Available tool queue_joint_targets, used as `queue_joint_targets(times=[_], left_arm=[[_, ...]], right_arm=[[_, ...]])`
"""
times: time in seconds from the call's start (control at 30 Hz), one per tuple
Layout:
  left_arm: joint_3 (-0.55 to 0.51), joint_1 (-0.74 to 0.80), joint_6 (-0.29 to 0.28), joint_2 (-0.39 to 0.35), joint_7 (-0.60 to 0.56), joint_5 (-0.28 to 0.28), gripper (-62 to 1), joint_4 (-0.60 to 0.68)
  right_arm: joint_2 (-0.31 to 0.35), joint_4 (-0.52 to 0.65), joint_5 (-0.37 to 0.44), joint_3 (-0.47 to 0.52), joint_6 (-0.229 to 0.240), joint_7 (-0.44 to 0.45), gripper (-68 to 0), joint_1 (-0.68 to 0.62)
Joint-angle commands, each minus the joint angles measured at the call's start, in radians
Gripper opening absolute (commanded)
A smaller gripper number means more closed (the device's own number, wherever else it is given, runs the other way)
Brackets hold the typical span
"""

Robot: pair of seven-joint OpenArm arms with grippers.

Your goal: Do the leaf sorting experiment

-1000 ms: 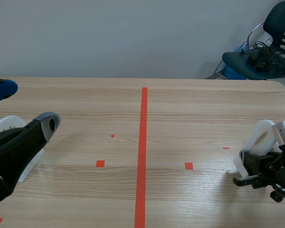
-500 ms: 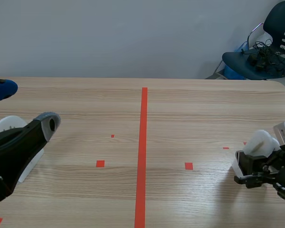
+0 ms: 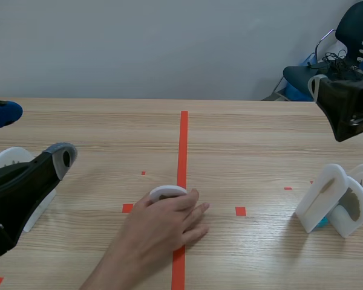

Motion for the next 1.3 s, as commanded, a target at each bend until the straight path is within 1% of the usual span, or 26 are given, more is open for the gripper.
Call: queue_joint_targets(times=[0.0, 0.1, 0.17, 0.23, 0.33, 0.5, 0.6, 0.67, 0.8, 0.9, 1.0, 1.13, 1.27], left_arm=[[0.004, -0.003, -0.002, 0.004, -0.017, -0.01, 1.4, 0.005], [0.004, -0.003, -0.002, 0.004, -0.017, -0.01, 1.4, 0.005], [0.004, -0.003, -0.002, 0.002, -0.017, -0.01, 1.4, 0.005], [0.004, -0.003, -0.002, -0.005, -0.017, -0.01, 1.4, 0.005], [0.004, -0.003, -0.002, -0.011, -0.017, -0.01, 1.4, 0.005], [0.004, -0.003, -0.002, -0.01, -0.017, -0.01, 1.4, 0.005], [0.004, -0.003, -0.002, -0.01, -0.017, -0.01, 1.4, 0.005], [0.004, -0.006, -0.002, -0.01, -0.017, -0.011, 1.4, 0.005], [0.004, -0.008, -0.002, -0.01, -0.017, -0.011, 1.4, 0.005], [0.004, -0.008, -0.002, -0.01, -0.017, -0.011, 1.4, 0.005], [0.004, -0.008, -0.002, -0.01, -0.017, -0.011, 1.4, 0.005], [0.004, -0.008, -0.002, -0.01, -0.017, -0.011, 1.4, 0.005], [0.004, -0.008, -0.002, -0.01, -0.017, -0.01, 1.4, 0.005]], right_arm=[[0.021, 0.039, 0.024, 0.003, -0.003, -0.007, -14.3, -0.051], [0.042, 0.131, 0.034, 0.003, -0.004, -0.029, -5.1, -0.134], [0.052, 0.172, 0.064, 0.003, -0.005, -0.03, 0.4, -0.197], [0.056, 0.201, 0.092, 0.003, -0.004, -0.032, 0.4, -0.254], [0.056, 0.219, 0.096, 0.003, -0.004, -0.032, 0.4, -0.305], [0.055, 0.218, 0.096, -0.003, -0.004, -0.051, 0.4, -0.309], [0.055, 0.218, 0.095, -0.041, -0.006, -0.051, 0.4, -0.306], [0.045, 0.217, 0.074, -0.088, -0.028, -0.051, 0.4, -0.296], [-0.007, 0.203, -0.013, -0.213, -0.105, -0.054, 0.4, -0.251], [-0.051, 0.169, -0.082, -0.312, -0.149, -0.054, 0.4, -0.194], [-0.092, 0.101, -0.142, -0.414, -0.187, -0.053, 0.4, -0.124], [-0.155, -0.053, -0.203, -0.536, -0.193, -0.035, 0.4, -0.013], [-0.225, -0.244, -0.223, -0.628, -0.193, 0.003, 0.4, 0.095]])
